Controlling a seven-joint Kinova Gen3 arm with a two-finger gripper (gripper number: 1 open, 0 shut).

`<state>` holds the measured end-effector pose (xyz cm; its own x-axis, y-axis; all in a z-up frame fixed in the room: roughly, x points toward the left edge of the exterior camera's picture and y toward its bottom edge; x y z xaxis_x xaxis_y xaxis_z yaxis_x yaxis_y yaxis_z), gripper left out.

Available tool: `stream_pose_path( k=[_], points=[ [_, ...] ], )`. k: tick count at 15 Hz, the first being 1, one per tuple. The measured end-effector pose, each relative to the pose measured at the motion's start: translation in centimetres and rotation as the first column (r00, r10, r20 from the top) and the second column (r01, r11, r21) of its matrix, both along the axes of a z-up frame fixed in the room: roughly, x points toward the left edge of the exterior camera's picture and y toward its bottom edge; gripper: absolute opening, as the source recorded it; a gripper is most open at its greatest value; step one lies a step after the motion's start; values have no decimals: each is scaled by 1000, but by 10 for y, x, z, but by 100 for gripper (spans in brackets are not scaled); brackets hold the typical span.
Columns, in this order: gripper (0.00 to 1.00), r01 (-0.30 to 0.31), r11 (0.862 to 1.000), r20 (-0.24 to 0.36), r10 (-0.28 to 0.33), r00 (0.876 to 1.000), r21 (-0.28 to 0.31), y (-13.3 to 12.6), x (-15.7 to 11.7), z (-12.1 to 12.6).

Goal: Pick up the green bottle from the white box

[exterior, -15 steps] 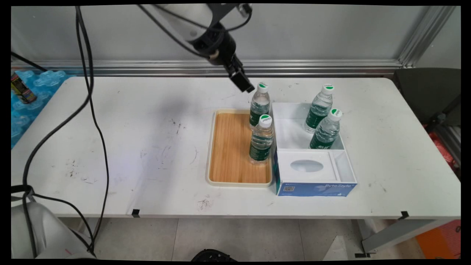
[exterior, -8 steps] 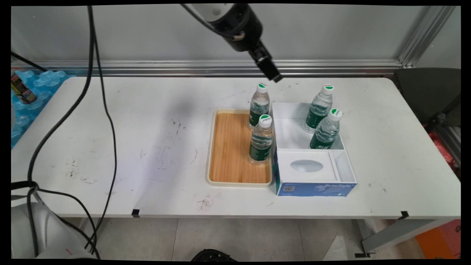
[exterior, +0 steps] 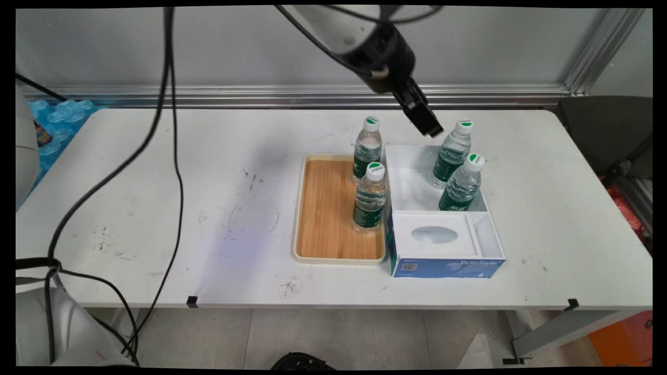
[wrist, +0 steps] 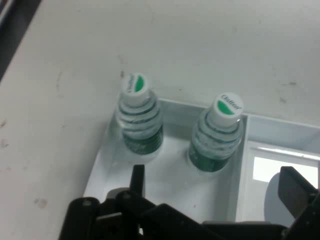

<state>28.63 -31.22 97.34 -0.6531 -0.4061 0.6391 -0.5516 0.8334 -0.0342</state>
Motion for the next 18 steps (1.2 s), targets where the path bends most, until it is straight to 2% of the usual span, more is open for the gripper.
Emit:
stream_pose_path(
  k=[9,18],
  points=[
    [100,88,996,-25,-88,996,-20,-13,-39,-58],
    [100,92,996,-45,-92,995,-4,-32,-65,-109]
  ],
)
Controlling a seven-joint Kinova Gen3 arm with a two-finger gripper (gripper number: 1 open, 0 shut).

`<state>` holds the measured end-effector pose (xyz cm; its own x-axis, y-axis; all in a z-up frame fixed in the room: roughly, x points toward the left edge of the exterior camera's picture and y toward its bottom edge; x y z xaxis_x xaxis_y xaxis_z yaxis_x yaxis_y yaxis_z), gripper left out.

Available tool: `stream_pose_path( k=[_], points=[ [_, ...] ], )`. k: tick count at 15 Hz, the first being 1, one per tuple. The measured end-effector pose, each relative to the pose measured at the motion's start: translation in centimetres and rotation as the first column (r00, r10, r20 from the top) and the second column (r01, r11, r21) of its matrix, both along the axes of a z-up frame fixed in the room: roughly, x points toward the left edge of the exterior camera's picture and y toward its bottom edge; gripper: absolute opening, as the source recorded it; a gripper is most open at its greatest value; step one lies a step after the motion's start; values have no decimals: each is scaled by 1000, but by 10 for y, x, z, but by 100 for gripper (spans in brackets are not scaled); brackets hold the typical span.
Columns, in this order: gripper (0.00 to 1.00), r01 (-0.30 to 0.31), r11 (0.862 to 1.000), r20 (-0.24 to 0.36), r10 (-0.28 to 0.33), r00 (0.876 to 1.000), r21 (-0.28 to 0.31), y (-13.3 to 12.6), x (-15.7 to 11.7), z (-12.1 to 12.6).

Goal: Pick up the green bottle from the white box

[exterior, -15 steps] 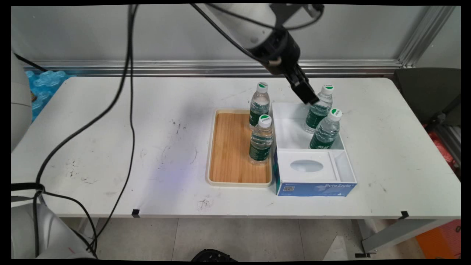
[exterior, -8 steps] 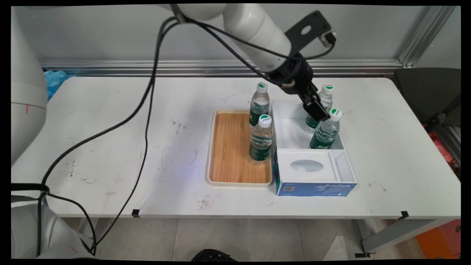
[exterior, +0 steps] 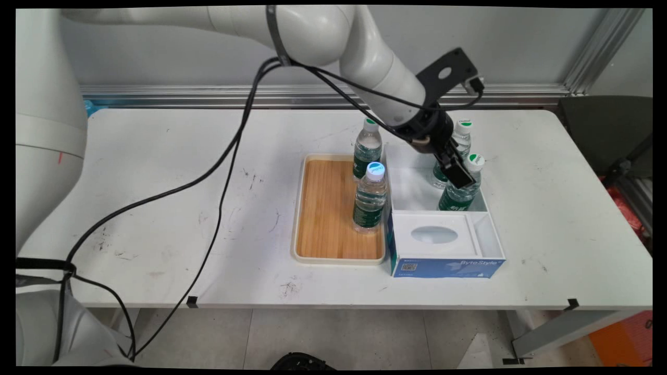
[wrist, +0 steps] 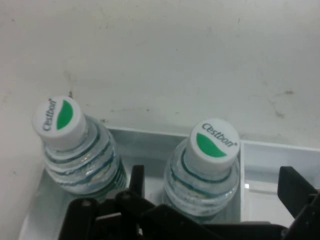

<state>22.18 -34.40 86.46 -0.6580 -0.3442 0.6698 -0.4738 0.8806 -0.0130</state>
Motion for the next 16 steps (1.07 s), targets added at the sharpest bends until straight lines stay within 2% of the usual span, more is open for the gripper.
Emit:
stream_pose_path(
  k=[14,15,16],
  points=[
    [100,-19,999,-25,20,1000,30,-15,-20,-42],
    [0,-18,999,-27,19,999,32,-15,-21,-44],
    [0,-19,999,-29,20,999,33,-16,-22,-46]
  ],
)
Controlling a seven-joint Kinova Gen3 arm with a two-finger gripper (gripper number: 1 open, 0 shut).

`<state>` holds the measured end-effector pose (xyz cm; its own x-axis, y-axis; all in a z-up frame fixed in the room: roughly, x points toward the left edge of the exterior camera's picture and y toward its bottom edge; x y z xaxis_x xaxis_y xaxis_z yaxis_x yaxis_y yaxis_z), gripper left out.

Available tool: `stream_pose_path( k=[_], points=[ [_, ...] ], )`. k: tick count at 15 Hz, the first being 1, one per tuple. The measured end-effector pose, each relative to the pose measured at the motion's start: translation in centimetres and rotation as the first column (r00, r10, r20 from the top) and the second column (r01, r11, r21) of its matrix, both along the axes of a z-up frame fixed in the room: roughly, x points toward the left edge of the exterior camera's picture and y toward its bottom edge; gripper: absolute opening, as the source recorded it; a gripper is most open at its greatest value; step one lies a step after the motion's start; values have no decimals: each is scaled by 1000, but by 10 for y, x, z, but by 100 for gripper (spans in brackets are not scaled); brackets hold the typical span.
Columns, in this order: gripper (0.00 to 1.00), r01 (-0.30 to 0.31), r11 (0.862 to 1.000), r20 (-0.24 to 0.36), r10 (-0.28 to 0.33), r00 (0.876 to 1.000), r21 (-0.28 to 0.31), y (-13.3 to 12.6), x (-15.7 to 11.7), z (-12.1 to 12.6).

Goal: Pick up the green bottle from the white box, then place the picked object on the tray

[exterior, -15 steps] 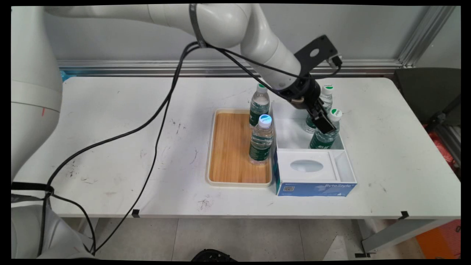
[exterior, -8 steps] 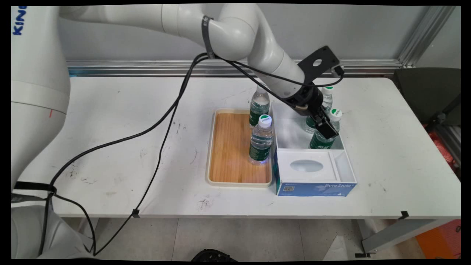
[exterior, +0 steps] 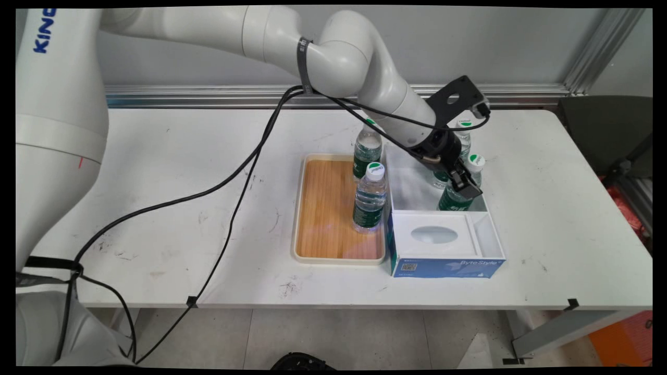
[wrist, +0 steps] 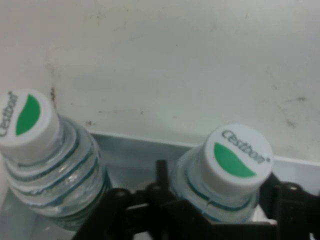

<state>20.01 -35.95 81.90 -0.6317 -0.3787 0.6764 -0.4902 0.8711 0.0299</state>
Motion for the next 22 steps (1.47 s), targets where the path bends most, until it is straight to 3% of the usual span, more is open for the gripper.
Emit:
stream_pose_path(
  k=[8,16,22],
  points=[
    [0,-18,1000,-13,18,1000,1,0,2,4],
    [0,-29,999,-15,29,999,-14,15,19,70],
    [0,-31,1000,-6,31,999,-5,47,29,118]
  ],
)
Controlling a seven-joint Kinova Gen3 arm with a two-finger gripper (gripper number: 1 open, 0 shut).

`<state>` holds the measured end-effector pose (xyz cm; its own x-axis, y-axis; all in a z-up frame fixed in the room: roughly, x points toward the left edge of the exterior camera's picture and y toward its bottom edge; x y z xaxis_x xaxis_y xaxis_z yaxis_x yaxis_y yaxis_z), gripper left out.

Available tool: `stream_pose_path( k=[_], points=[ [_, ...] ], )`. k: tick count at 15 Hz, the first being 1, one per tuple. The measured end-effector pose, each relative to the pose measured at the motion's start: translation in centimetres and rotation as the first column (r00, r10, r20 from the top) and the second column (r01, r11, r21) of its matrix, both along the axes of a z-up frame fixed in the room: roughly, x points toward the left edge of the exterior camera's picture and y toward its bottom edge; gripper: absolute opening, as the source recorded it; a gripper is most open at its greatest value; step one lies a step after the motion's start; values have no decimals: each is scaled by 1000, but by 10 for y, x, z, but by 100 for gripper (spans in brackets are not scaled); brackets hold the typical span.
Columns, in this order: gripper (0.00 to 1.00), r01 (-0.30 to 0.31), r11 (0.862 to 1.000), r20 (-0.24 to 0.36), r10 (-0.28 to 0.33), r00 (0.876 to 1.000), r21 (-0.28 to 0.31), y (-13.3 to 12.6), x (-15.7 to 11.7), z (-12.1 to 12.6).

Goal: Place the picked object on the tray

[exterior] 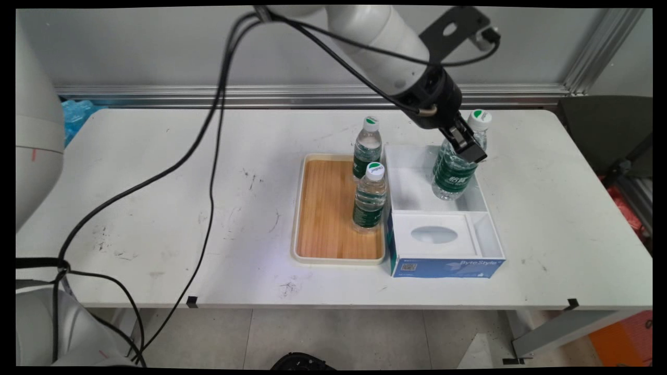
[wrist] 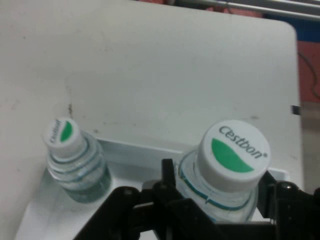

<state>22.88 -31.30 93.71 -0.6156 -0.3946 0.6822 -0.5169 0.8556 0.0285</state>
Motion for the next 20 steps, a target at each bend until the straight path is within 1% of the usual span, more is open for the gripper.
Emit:
stream_pose_path(
  k=[3,5,9,13,16,18,20],
  points=[
    [0,4,1000,1,-4,1000,7,23,7,15],
    [0,16,1000,13,-16,1000,15,46,15,22],
    [0,32,999,40,-33,999,22,77,31,26],
    [0,45,999,77,-47,996,26,104,55,23],
    [0,57,998,116,-59,991,27,125,80,16],
    [0,50,998,136,-53,989,28,134,96,11],
    [0,31,999,152,-35,988,34,140,110,4]
  ],
)
